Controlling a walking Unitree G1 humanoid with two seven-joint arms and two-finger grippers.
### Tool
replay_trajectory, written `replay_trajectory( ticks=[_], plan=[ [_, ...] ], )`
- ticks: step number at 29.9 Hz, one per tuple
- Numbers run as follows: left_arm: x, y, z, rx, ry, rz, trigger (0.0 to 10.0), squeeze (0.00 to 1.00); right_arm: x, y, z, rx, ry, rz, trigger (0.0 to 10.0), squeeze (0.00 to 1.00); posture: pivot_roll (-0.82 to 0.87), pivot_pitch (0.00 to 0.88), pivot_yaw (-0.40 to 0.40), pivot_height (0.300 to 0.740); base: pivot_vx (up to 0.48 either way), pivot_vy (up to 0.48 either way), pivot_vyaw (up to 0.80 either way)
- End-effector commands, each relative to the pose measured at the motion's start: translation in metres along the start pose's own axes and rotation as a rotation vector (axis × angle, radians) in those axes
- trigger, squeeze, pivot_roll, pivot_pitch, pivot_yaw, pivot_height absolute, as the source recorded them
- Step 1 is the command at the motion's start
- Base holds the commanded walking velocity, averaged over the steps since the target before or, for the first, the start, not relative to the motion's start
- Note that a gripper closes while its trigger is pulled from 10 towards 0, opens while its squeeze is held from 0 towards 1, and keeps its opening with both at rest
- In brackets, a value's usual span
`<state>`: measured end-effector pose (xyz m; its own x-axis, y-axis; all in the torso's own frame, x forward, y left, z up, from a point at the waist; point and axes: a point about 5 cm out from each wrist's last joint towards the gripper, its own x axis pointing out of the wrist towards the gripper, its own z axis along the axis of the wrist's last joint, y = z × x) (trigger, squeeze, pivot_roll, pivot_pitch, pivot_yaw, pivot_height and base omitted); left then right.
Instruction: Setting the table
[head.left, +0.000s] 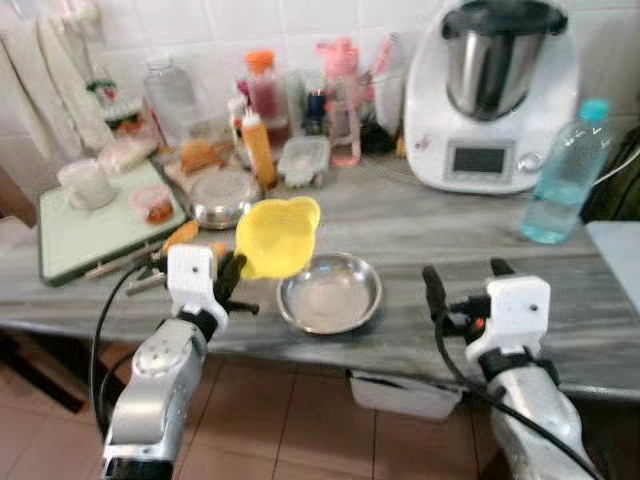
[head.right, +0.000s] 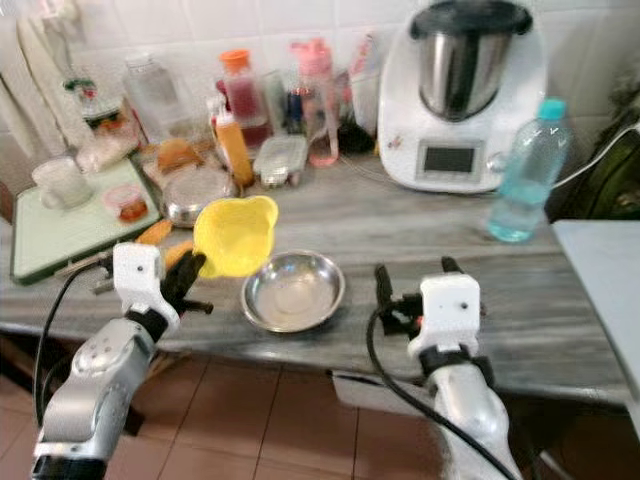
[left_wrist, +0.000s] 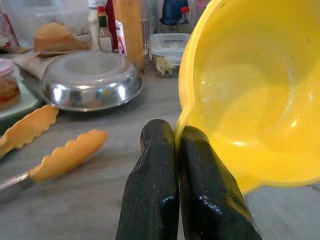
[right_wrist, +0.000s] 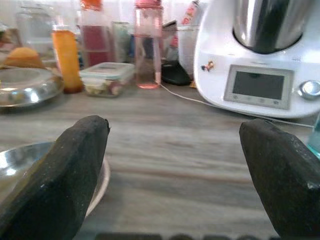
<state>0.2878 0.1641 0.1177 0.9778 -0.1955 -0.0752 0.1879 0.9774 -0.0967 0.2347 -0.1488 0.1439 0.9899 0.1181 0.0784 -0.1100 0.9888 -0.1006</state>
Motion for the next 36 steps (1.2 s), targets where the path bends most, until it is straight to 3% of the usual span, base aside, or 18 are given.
replay_trajectory(
  ticks=[1,15,28,35,36],
  plan=[
    [0.003,-0.007,0.008,0.007,-0.025,-0.021,10.0,0.0,0.0,-0.005,0.004,-0.01,-0.013,-0.013,10.0,0.0,-0.07,0.0,0.108,0.74,0.319,0.0,0.0],
    [0.01,-0.003,0.017,0.007,-0.025,0.011,10.0,0.0,-0.001,-0.003,0.005,-0.01,-0.008,-0.014,10.0,0.0,-0.08,0.0,0.114,0.74,0.104,0.0,0.0],
    [0.022,0.005,0.011,-0.015,0.188,0.072,10.0,0.0,-0.001,-0.001,0.003,-0.014,0.005,0.0,10.0,0.0,-0.07,0.0,0.12,0.74,0.0,0.0,0.0],
    [0.024,0.005,0.01,-0.013,0.243,0.057,10.0,0.0,0.0,0.001,0.003,-0.014,0.006,0.006,10.0,0.0,-0.07,0.0,0.12,0.74,0.0,0.0,0.0],
    [0.026,0.011,0.008,0.036,0.293,0.067,10.0,0.0,0.001,0.002,0.003,-0.014,0.007,0.012,10.0,0.0,-0.07,0.0,0.125,0.74,0.0,0.0,0.0]
  ],
)
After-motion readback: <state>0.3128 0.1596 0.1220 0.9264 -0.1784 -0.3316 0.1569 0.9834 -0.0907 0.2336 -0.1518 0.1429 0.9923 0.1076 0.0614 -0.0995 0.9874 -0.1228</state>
